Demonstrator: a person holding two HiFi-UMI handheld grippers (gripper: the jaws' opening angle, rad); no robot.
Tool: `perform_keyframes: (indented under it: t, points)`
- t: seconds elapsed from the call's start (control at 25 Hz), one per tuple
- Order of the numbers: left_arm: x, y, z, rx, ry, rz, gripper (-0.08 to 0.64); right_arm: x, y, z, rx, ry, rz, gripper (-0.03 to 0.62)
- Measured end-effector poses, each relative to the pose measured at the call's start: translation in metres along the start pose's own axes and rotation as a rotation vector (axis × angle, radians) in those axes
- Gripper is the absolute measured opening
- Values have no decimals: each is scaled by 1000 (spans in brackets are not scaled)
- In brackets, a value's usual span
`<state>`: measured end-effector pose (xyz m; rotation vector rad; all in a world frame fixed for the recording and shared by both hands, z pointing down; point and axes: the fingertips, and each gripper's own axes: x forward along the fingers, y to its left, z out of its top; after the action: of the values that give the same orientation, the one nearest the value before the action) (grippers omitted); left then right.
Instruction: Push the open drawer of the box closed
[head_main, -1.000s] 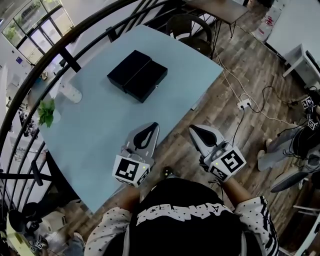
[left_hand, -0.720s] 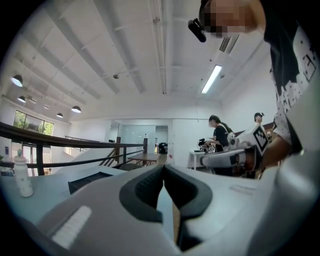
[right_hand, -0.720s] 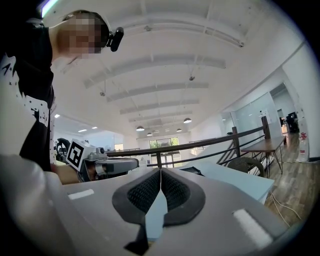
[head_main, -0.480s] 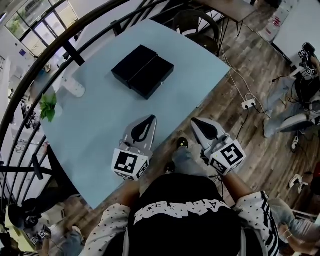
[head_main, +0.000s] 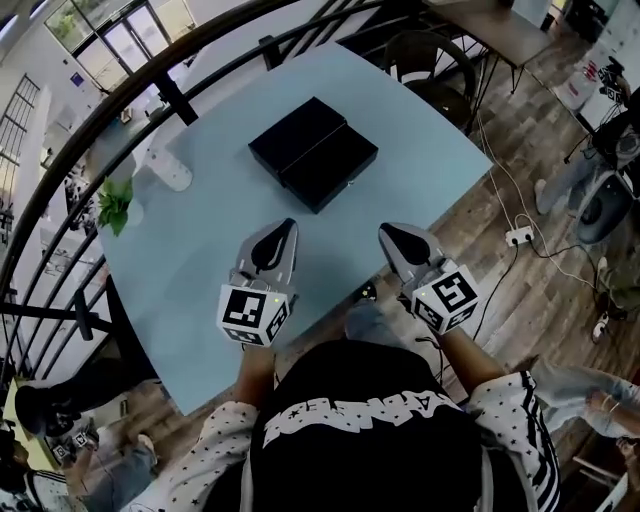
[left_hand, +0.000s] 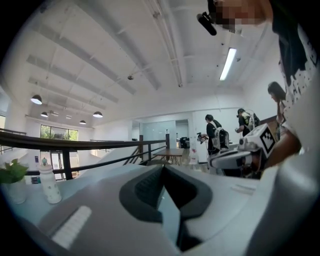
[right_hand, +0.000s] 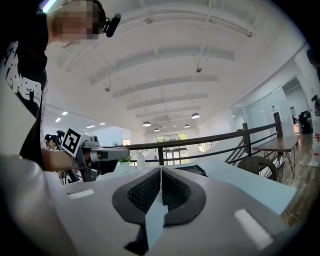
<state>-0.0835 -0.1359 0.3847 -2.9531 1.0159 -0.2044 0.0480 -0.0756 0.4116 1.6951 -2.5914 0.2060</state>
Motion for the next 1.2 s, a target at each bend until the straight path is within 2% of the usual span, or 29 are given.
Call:
perform_keyframes:
  t: [0.24,0.72,1.2]
  points:
    - [31,41,-21,-28,68,74,0,35,-34,-25,2,78,11,-8]
    - [103,104,-63,-65,170,145,0,93,-93,-69,13,197,-1,-6]
    - [142,149,-109,-161,281,197,0,133,-117,-102,13,287,-8,8]
